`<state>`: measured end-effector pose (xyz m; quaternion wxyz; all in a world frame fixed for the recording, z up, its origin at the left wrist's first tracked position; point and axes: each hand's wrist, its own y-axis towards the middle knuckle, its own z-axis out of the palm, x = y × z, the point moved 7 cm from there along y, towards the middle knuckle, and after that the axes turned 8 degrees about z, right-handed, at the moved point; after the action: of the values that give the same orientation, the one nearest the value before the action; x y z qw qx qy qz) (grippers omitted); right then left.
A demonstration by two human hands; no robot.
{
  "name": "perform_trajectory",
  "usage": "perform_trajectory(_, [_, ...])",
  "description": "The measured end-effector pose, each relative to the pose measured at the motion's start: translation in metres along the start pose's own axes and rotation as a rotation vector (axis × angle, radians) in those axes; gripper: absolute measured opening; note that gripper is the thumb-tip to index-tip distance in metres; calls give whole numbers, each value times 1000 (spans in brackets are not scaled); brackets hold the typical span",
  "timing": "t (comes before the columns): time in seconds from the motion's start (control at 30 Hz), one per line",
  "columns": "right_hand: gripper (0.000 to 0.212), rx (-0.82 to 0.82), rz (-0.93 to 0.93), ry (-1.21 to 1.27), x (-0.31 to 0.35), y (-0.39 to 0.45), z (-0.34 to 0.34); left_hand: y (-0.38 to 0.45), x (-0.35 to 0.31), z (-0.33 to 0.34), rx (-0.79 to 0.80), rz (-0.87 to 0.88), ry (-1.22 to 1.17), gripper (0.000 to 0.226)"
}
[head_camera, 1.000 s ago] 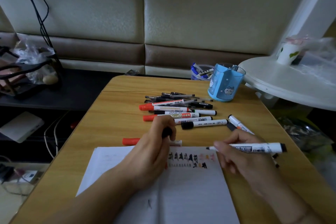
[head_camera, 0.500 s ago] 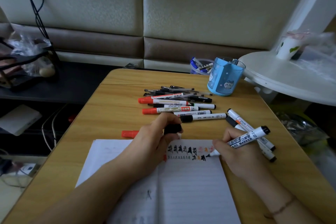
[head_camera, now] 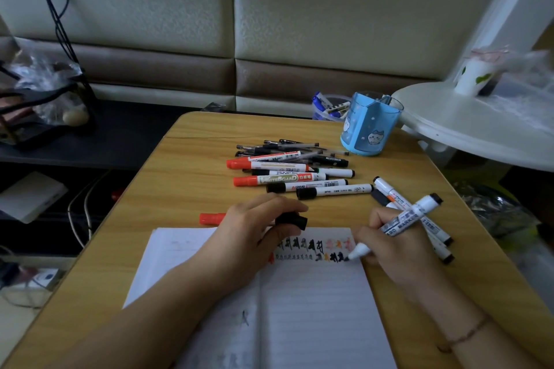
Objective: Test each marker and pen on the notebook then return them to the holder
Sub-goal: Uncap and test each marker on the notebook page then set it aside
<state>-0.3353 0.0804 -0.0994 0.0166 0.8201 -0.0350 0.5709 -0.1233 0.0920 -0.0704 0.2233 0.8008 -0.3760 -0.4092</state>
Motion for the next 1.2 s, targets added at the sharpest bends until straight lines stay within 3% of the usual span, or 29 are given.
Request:
perform_trajectory(0.1, [30,80,-11,212,11,-7,-1,0,1,-2,-21,-8,15,22])
perform_trajectory(0.23, [38,257,-112,342,27,-15,6,-1,4,-5,-71,-53,22,23])
perform_trajectory(0.47, [21,302,-144,370,28,-17,12,0,1,-5,-66,-41,0,23])
perform_trajectory(0.67, [19,389,-145,306,33,-23,23,2,-9,-2,-40,5,-52,22])
perform_trajectory(1.0, [26,334,-178,304,37,-26,25,0,-9,2,-8,-183,-207,24])
perform_trajectory(1.2, [19,276,-216,288,44,-24,21,5,-4,-7,-17,-188,-82,23])
